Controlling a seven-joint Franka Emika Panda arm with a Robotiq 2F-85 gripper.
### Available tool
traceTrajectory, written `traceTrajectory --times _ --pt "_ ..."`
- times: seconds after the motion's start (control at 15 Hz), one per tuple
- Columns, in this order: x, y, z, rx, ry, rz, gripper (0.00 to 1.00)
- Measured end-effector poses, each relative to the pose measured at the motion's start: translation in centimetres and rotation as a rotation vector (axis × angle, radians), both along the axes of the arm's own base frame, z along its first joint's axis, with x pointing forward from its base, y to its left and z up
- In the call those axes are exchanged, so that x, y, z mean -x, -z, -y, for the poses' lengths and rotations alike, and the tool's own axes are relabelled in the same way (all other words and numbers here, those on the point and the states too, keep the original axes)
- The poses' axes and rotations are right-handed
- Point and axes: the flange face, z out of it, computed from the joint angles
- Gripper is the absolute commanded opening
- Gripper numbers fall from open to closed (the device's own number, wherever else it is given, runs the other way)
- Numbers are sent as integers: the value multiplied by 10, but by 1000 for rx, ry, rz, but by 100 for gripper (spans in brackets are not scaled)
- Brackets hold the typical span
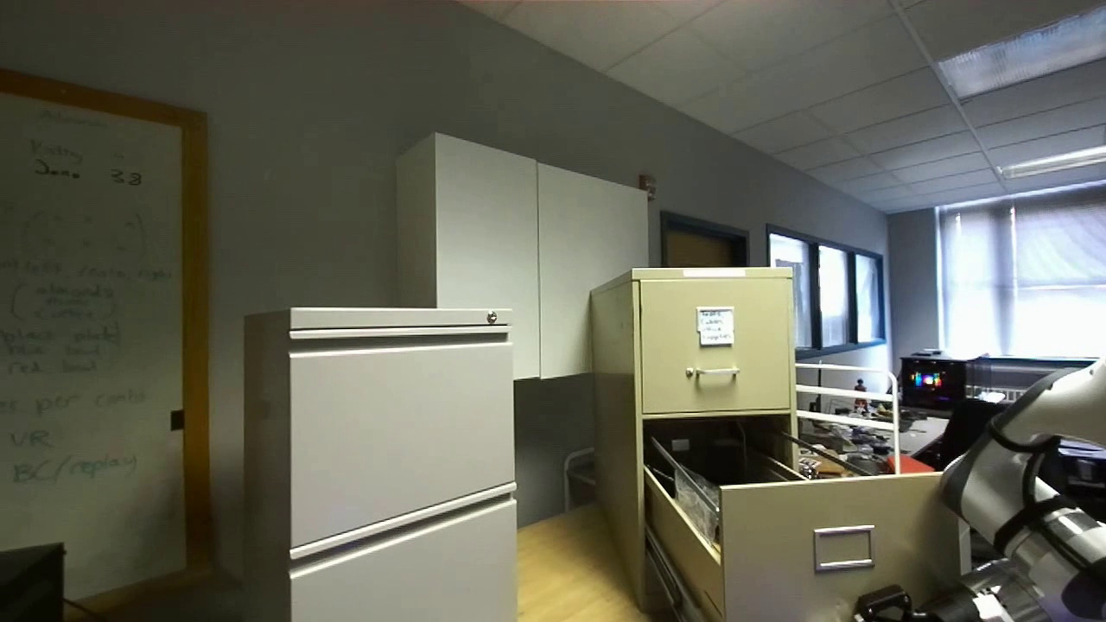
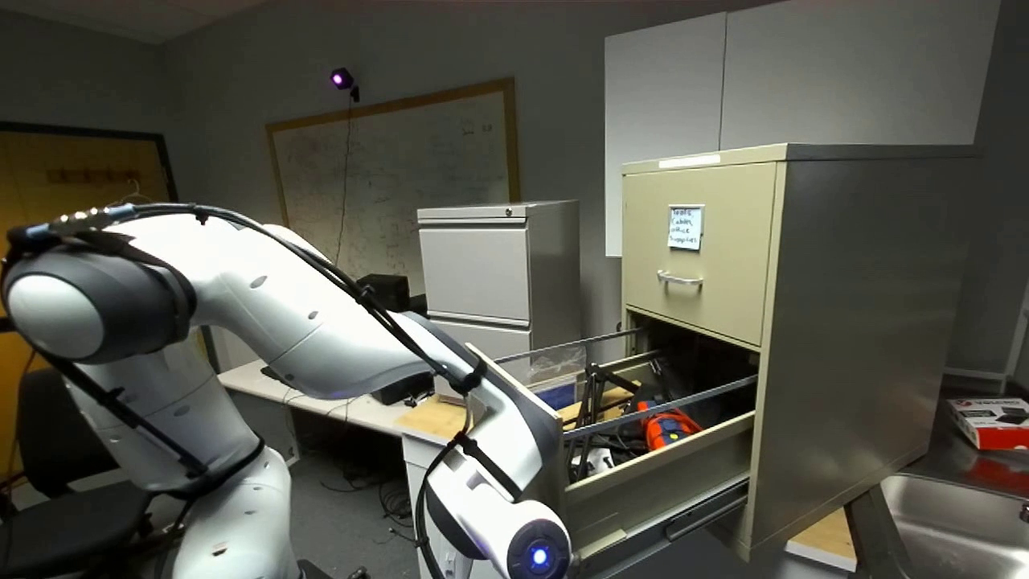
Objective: Open the bottom drawer on the beige filing cabinet
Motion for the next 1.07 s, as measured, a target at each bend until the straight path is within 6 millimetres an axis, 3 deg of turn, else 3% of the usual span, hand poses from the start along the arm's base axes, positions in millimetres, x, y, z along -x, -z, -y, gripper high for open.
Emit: traceTrajectory --times 0.27,0.53,0.8,1.07 --pt "3 -12 8 83 -26 -45 100" --pt "3 -39 17 272 -90 -104 100" --pt "7 -79 23 480 -166 -138 100" --pt "28 -123 20 640 -252 -168 100"
